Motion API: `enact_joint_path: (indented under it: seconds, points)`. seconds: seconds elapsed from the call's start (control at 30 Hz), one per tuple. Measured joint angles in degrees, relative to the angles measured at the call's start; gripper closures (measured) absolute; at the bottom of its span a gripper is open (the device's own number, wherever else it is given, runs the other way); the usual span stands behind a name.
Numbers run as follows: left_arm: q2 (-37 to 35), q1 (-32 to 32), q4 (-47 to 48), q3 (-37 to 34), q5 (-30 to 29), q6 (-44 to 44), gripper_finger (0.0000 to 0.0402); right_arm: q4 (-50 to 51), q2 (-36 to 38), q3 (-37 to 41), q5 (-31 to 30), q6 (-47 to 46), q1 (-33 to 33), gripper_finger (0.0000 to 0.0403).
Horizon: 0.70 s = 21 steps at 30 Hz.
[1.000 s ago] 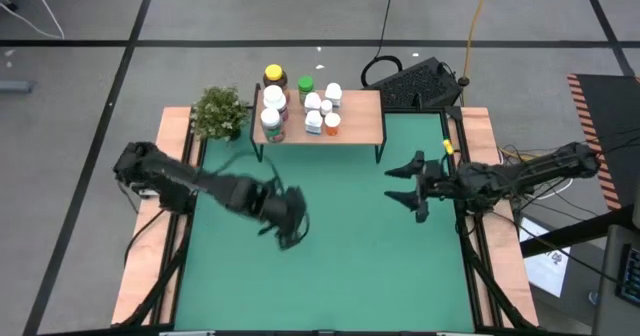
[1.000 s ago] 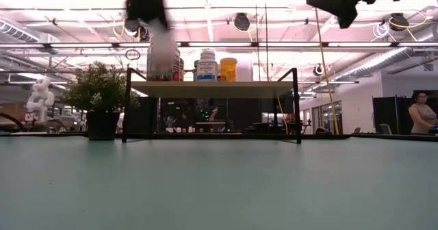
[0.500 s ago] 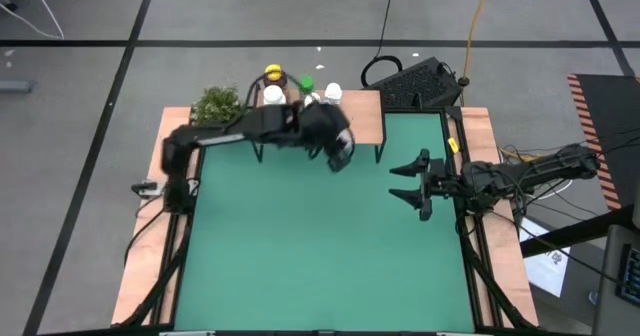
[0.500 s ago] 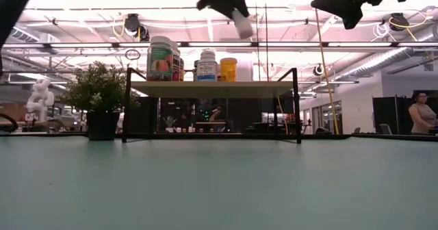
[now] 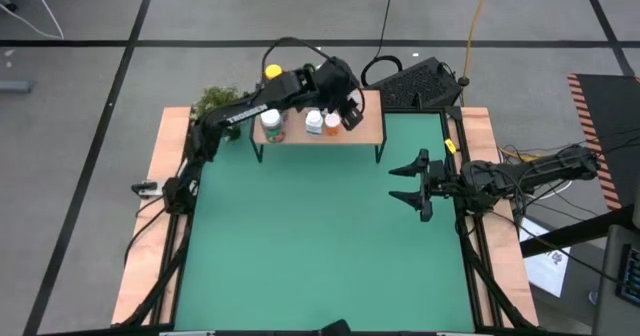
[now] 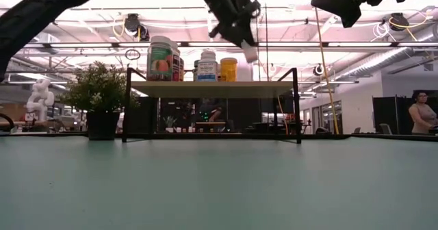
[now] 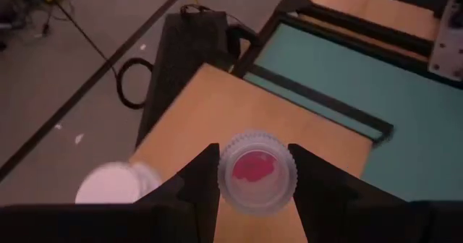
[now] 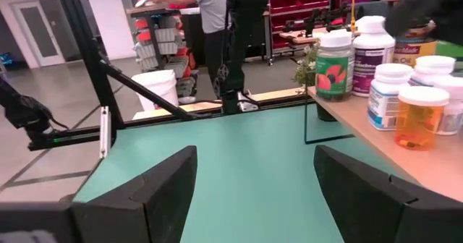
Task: Pick and place medicine bottles onto shelf by color
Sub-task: Put the transparent pill bottle on the shelf
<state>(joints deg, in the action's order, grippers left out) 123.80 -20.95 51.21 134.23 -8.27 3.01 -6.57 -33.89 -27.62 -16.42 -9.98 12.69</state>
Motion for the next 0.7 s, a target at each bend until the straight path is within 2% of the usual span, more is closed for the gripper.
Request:
enact_joint_path:
  seconds: [0.23,0.7]
  points:
    - [2.26,-0.79,1.09,0.02,3.09,-0.38,0.0257,0.78,0.26,0.02,-1.56,0.59,-0.51,0.0129]
    - [4.86,-1.11,2.36,-0.15,4.26,-1.26,0.0256,1.27,0.46,0.02,-1.53,0.20,-0.72,0.0129]
